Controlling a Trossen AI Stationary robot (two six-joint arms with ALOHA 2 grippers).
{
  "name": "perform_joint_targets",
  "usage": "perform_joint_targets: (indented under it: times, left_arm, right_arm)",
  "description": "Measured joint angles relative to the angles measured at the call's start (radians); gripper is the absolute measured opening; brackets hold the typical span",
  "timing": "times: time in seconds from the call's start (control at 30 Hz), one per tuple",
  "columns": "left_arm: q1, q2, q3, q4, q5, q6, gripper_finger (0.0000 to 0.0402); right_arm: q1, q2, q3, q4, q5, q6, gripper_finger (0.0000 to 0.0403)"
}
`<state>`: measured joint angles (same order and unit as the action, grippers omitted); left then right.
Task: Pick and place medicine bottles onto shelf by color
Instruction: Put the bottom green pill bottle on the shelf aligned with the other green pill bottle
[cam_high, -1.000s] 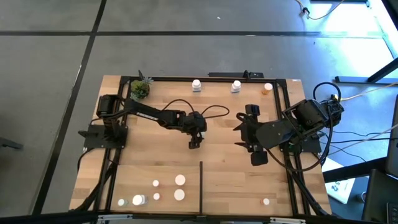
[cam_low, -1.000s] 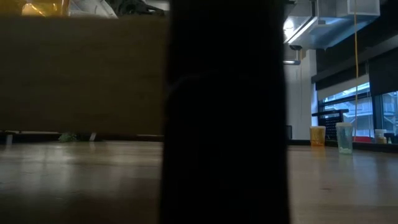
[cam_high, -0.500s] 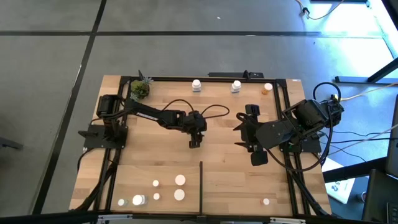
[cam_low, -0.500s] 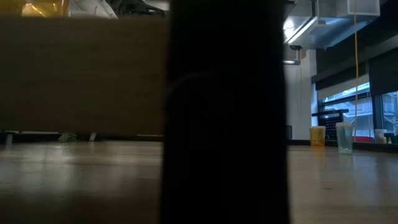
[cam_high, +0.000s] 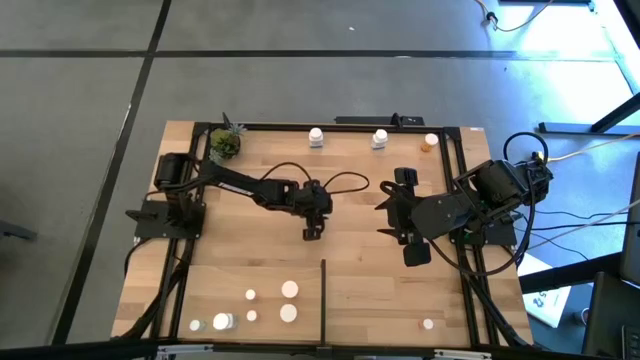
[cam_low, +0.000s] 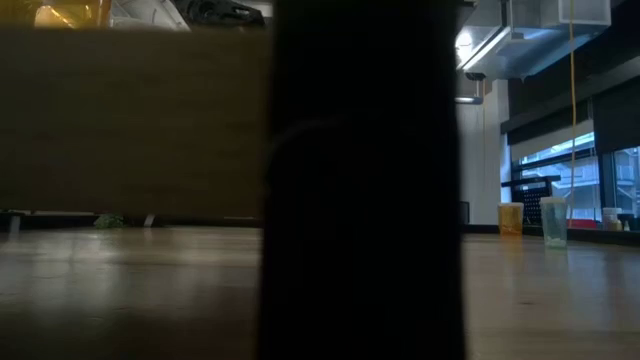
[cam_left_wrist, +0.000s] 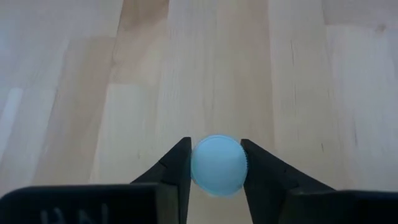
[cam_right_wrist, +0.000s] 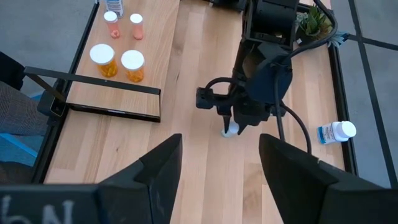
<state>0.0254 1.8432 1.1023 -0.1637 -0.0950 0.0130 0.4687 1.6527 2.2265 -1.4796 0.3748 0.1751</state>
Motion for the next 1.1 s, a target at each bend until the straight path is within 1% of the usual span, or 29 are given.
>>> perform_joint_targets:
  times: [0.17, 0.23, 0.3, 0.43, 0.5, 0.53, 0.63, 0.7, 0.73, 0.8, 0.87, 0.93, 1.0, 1.07, 1.1]
  left_arm:
    - [-0.018, -0.038, -0.001, -0.051, -0.013, -0.013, 0.0098]
    - [-0.028, -0.071, -0.001, -0.071, -0.033, -0.034, 0.0098]
    - [-0.042, -0.106, -0.001, -0.127, -0.051, -0.060, 0.0097]
    - [-0.075, -0.187, -0.002, -0.212, -0.062, -0.110, 0.0097]
    - [-0.099, -0.227, 0.001, -0.228, -0.073, -0.140, 0.0096]
    - [-0.112, -0.252, 0.000, -0.273, -0.083, -0.161, 0.0096]
    - [-0.158, -0.306, 0.000, -0.359, -0.132, -0.234, 0.0096]
    - [-0.196, -0.352, -0.002, -0.445, -0.171, -0.294, 0.0096]
    - [-0.214, -0.369, 0.000, -0.446, -0.182, -0.325, 0.0096]
    - [-0.258, -0.414, -0.001, -0.514, -0.200, -0.396, 0.0096]
    - [-0.302, -0.447, -0.001, -0.516, -0.217, -0.450, 0.0096]
    - [-0.356, -0.487, -0.001, -0.570, -0.239, -0.507, 0.0097]
    - [-0.403, -0.515, 0.001, -0.567, -0.252, -0.553, 0.0097]
    - [-0.459, -0.547, -0.002, -0.642, -0.266, -0.617, 0.0097]
    - [-0.482, -0.560, -0.002, -0.654, -0.269, -0.644, 0.0097]
  right_arm:
    - [0.000, 0.000, 0.000, -0.001, 0.000, 0.000, 0.0215]
    - [0.000, 0.000, 0.000, -0.005, 0.000, 0.000, 0.0215]
    - [0.000, 0.000, 0.000, -0.007, 0.000, 0.000, 0.0215]
    - [0.000, 0.000, 0.000, -0.007, 0.000, 0.000, 0.0215]
    - [0.000, 0.000, 0.000, -0.007, 0.000, 0.002, 0.0215]
    - [0.000, 0.000, 0.000, -0.007, -0.001, 0.003, 0.0215]
    - [0.000, 0.000, 0.000, -0.007, -0.001, 0.002, 0.0215]
    - [0.000, 0.000, 0.000, -0.006, -0.001, 0.002, 0.0215]
    - [0.000, 0.000, 0.000, -0.006, 0.000, 0.003, 0.0215]
    - [0.000, 0.000, 0.000, -0.006, -0.001, 0.002, 0.0215]
    - [0.000, 0.000, 0.000, -0.007, -0.001, 0.002, 0.0215]
    - [0.000, 0.000, 0.000, -0.007, -0.001, 0.001, 0.0215]
    - [0.000, 0.000, 0.000, -0.009, -0.001, 0.002, 0.0215]
    - [0.000, 0.000, 0.000, -0.008, -0.001, 0.001, 0.0215]
    - [0.000, 0.000, 0.000, -0.008, -0.001, 0.001, 0.0215]
